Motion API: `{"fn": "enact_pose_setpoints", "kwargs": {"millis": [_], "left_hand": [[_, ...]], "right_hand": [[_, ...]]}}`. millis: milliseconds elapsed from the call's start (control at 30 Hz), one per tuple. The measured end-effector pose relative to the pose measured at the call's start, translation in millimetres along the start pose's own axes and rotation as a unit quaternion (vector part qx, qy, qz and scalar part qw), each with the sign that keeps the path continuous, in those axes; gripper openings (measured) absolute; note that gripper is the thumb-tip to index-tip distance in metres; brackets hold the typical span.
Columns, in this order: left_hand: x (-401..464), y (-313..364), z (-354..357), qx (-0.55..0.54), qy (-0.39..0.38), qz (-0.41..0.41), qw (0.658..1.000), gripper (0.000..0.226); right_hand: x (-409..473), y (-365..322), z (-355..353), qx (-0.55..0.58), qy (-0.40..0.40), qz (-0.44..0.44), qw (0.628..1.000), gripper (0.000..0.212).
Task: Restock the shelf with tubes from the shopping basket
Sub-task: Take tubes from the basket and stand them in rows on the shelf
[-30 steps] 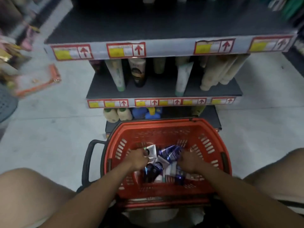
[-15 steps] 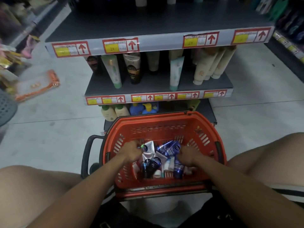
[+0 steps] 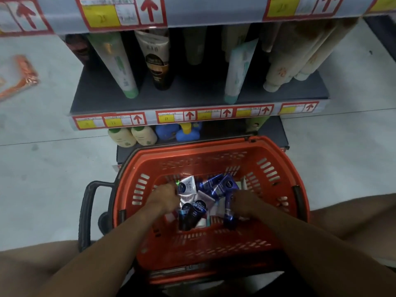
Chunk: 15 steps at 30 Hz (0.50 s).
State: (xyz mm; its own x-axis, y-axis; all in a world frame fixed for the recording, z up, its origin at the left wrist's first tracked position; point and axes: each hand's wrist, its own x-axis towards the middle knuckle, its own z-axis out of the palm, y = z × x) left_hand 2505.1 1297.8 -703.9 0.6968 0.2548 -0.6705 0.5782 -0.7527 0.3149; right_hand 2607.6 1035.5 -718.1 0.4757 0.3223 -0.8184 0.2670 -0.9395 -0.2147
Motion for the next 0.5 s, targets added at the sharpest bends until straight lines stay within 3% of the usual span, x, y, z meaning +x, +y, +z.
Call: {"fn": "enact_pose_setpoints", "kwargs": {"millis": [133,233,333,400,500], "left_hand": [[21.1,-8.9,15.3,0.070,-0.001,0.006,0.998,0.055],[35.3,-15.6,28.5,0.093,-0.009,0.006,0.996,0.068],[42.1,-20.4,37.1,0.127,0.007,0.019,0.992,0.074],[42.5,-19.1,39.8,0.183,0.034,0.026,0.982,0.072],[43.6,-15.4,43.9,0.240,0.064,0.009,0.969,0.068]], "right_hand": [[11.3,9.3,20.4,0.067,-0.005,0.046,0.997,0.018],[24.9,16.9,41.6,0.098,0.004,0.080,0.992,0.022],[25.2,14.8,55.9,0.222,0.011,0.126,0.967,0.012],[29.9,12.0,61.7,0.298,0.044,0.143,0.943,0.040],[53.9,11.7,75.6,0.392,0.111,0.192,0.893,0.033]]}}
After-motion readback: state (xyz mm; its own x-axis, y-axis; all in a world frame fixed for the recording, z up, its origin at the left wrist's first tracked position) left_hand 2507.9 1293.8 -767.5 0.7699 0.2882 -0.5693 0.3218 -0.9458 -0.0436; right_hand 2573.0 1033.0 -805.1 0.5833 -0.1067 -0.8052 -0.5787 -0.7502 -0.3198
